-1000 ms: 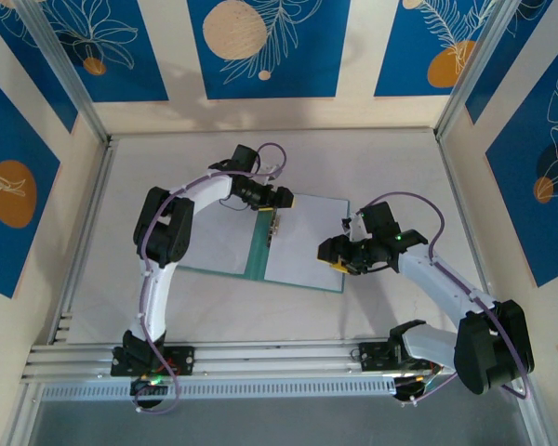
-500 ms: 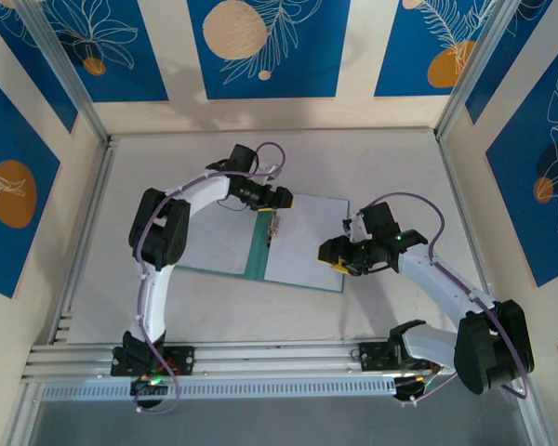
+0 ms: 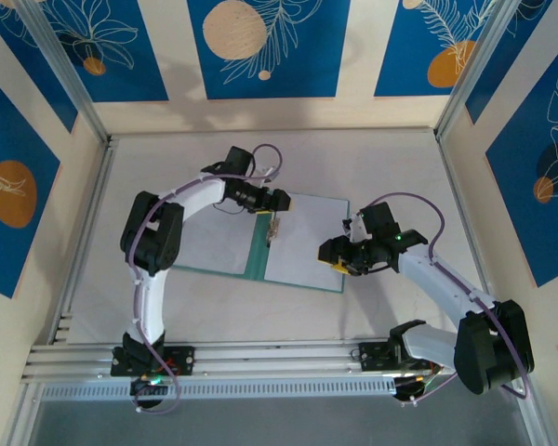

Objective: Put the files into the folder

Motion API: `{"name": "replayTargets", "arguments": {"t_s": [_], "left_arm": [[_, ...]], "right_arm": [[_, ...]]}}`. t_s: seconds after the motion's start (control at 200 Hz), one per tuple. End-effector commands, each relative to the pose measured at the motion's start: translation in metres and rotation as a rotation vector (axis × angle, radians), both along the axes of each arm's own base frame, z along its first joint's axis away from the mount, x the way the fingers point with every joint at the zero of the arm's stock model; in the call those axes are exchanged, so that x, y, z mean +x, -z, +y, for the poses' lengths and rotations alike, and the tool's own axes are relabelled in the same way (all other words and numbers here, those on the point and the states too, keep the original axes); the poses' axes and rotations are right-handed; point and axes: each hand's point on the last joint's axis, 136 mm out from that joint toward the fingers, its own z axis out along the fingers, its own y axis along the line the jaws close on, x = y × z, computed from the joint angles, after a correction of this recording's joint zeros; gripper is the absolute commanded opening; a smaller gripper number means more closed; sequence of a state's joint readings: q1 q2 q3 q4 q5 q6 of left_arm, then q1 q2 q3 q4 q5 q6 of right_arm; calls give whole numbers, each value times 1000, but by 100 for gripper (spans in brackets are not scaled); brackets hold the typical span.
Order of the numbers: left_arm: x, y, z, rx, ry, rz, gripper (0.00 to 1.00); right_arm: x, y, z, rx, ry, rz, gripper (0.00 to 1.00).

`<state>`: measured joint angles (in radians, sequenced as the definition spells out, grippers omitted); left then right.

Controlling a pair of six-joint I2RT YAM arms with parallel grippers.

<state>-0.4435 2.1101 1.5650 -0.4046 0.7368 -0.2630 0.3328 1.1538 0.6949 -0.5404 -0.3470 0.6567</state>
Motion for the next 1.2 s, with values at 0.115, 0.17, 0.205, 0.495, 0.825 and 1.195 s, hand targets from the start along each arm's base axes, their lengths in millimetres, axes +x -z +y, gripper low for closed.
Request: {"name": "replayTargets", "arguments": {"t_s": [0.115, 0.17, 0.205, 0.495, 0.825, 1.195], "left_arm": [[-13, -29, -3, -62, 22, -37, 89], [-14, -31, -3, -66, 24, -39, 89], [-16, -32, -3, -68, 25, -38, 88], [-31, -34, -4, -68, 30, -36, 88], [-41, -36, 21, 45, -46, -64, 89], [-43, -17, 120, 293, -423, -3, 89]], "right_arm": [[-5, -1, 0, -1, -11, 15, 58], [-5, 0, 0, 1, -12, 19, 58], [-4, 0, 0, 1, -12, 20, 58], [-5, -1, 0, 1, -13, 23, 58], [-5, 0, 1, 2, -16, 31, 58], [-7, 0, 0, 0, -17, 33, 58]]}}
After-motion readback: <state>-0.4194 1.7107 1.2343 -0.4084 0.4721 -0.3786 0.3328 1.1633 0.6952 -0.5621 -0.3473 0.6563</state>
